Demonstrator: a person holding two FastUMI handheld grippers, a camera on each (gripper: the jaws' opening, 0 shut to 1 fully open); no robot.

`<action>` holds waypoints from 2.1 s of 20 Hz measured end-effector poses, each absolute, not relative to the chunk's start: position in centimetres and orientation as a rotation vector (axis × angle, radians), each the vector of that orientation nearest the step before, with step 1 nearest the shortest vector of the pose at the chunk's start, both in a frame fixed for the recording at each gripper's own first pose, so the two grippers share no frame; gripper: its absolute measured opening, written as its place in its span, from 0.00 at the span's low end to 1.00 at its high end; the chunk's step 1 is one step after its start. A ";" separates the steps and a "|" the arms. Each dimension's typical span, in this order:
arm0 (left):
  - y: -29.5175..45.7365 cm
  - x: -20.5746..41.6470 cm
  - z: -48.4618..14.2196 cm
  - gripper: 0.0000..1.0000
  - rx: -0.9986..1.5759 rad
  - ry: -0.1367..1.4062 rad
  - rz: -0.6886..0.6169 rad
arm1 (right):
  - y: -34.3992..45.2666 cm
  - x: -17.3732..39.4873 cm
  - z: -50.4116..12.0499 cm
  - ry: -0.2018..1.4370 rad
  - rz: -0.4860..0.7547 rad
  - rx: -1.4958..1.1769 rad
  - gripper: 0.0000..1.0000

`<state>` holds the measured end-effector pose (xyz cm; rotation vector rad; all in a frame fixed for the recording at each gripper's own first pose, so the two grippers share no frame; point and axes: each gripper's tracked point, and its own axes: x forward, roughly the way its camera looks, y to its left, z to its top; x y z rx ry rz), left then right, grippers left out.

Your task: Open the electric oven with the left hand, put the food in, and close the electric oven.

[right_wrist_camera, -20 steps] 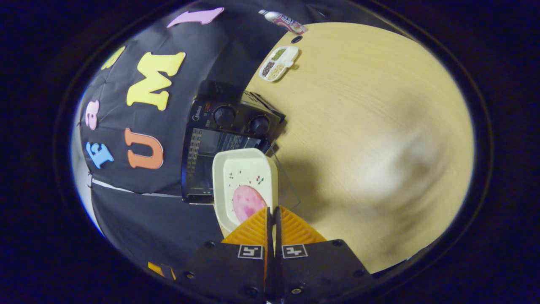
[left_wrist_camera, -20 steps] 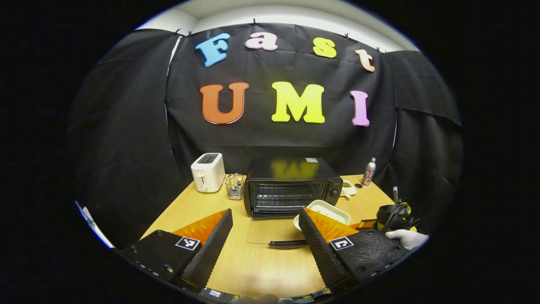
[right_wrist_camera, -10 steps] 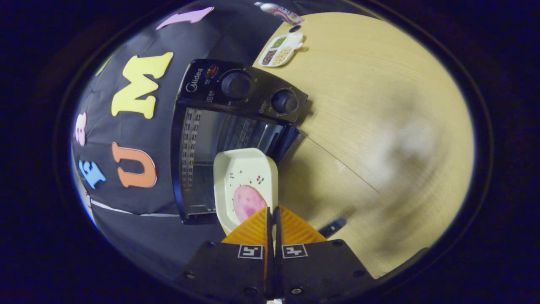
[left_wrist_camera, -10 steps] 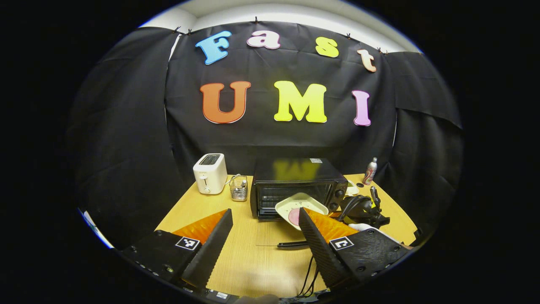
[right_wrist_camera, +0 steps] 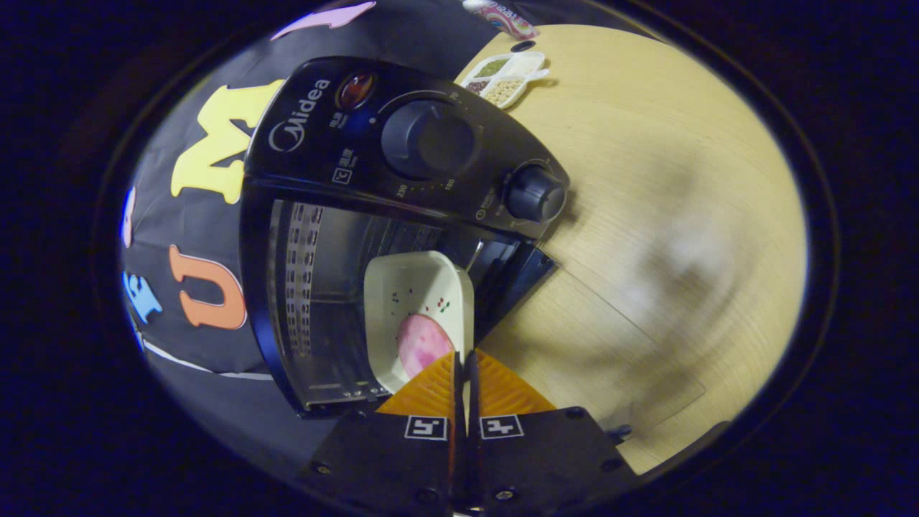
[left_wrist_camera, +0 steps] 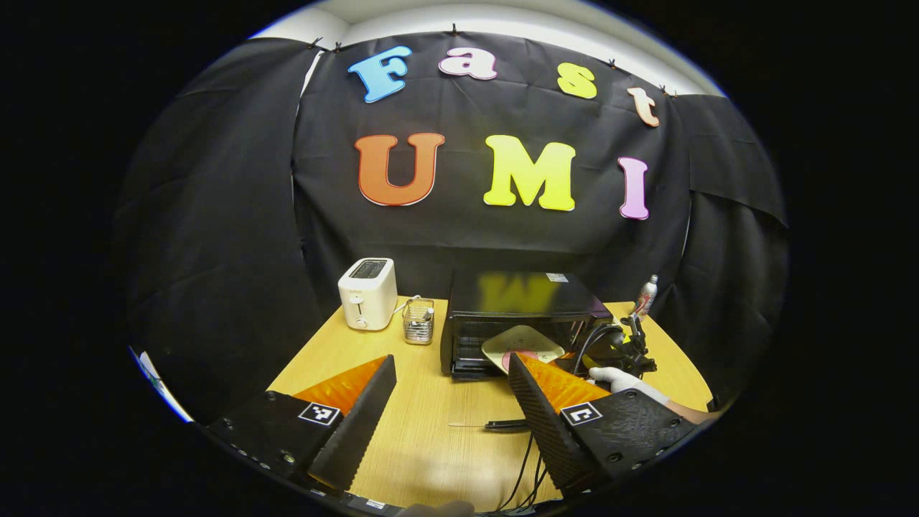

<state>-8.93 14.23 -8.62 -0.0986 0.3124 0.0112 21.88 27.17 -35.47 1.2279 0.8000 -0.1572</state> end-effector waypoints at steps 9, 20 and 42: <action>14.4 -8.4 -7.9 0.96 -0.106 0.308 0.045 | 26.3 24.6 -32.1 0.646 -0.035 1.187 0.07; 13.0 -8.4 -7.8 0.95 -0.106 0.245 0.003 | 22.4 18.4 -28.9 0.692 0.043 0.988 0.83; 4.1 -10.0 -20.0 0.96 -0.068 0.368 -0.124 | 5.9 -0.5 -19.2 0.401 -0.043 0.049 1.00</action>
